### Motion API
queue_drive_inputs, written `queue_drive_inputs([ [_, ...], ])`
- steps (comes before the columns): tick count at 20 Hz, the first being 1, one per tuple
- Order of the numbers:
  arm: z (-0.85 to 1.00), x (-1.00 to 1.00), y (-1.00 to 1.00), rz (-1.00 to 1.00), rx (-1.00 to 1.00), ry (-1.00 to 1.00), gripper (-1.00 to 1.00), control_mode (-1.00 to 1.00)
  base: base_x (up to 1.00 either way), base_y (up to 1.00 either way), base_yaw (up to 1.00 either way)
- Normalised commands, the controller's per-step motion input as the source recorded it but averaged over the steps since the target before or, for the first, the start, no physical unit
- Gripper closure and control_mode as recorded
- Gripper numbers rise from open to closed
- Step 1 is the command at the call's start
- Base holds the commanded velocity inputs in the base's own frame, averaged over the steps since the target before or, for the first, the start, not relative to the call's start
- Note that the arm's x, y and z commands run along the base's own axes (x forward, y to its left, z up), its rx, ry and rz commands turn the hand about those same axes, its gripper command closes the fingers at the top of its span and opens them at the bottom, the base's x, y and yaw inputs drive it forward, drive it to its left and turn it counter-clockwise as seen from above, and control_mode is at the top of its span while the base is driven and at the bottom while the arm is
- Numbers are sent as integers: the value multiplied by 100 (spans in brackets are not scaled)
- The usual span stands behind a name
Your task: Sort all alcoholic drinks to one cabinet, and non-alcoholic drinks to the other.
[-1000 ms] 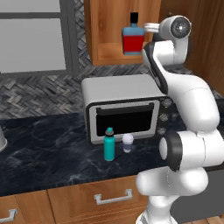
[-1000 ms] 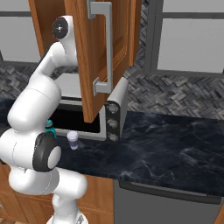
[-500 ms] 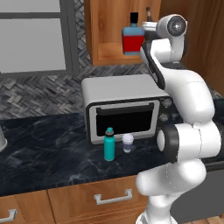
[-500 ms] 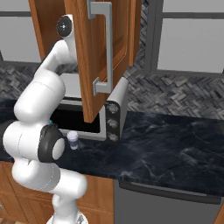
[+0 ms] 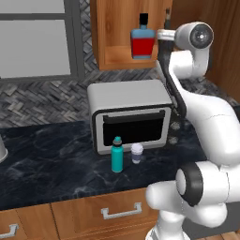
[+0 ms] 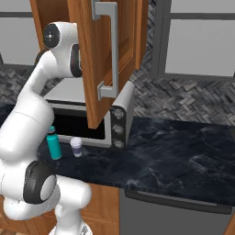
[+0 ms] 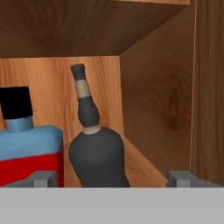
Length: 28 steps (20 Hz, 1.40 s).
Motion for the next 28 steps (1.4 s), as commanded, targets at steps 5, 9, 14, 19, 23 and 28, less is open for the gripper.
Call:
queue_drive_inputs([
  [5, -30, -100, 20, 0, 0, 1, -100, -100, 0, 0, 0],
  [9, -47, -100, 39, 2, 0, 11, -100, -100, 0, 0, 0],
  [14, -58, -100, 40, 17, 0, 17, -100, -100, 0, 0, 0],
  [19, -71, -90, 68, 20, -1, 26, -100, -100, 0, 0, 0],
  [23, -75, -69, 94, 12, -6, 24, -100, -100, 0, 0, 0],
  [28, -61, -26, 97, 0, -8, 18, -100, -100, 0, 0, 0],
])
